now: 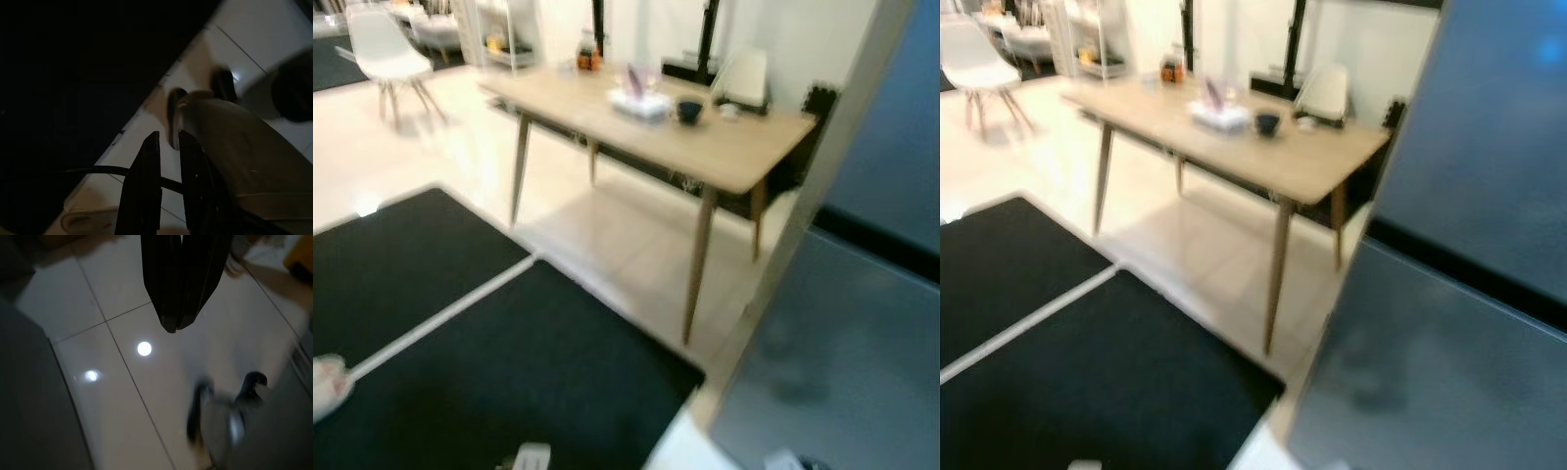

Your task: Restocking fridge

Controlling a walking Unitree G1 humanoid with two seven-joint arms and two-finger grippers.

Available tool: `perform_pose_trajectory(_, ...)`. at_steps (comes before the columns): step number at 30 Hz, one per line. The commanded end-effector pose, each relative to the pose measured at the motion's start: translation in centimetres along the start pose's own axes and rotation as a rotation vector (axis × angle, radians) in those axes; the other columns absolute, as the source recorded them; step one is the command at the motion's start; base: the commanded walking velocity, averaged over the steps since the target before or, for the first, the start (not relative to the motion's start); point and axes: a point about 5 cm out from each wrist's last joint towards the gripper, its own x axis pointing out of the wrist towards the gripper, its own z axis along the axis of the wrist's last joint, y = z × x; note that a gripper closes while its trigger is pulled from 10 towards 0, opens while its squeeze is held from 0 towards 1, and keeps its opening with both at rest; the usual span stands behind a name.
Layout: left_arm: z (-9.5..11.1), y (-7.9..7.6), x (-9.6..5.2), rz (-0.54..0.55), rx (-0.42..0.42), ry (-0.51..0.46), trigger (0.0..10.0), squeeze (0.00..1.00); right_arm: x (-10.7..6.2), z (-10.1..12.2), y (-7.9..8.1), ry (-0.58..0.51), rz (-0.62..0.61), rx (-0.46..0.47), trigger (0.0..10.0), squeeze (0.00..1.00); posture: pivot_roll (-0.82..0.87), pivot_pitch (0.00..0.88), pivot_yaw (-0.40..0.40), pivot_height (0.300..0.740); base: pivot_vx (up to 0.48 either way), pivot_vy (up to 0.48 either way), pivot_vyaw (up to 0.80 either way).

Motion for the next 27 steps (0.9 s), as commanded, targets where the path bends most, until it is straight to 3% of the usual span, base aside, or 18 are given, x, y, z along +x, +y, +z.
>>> perform_pose_trajectory(1,-1.53,-0.38,-0.12,-0.009,0.006,0.062,10.0,0.00,0.02,1.01,-0.29,-0.032,-0.008,-0.002,10.0,0.00,-0.09,0.000,-0.050,0.740,0.382,0.000,0.80)
perform_pose_trajectory(14,-1.43,-0.36,-0.11,-0.010,0.006,0.060,10.0,0.00,0.04,1.02,-0.20,-0.034,-0.004,-0.008,10.0,0.00,-0.09,0.000,-0.050,0.740,0.382,0.000,0.80)
perform_pose_trajectory(27,-1.36,-0.32,-0.11,-0.011,0.012,0.059,10.0,0.00,0.09,1.04,-0.20,-0.031,-0.024,0.004,10.0,0.00,-0.08,0.000,-0.050,0.740,0.383,0.000,0.00)
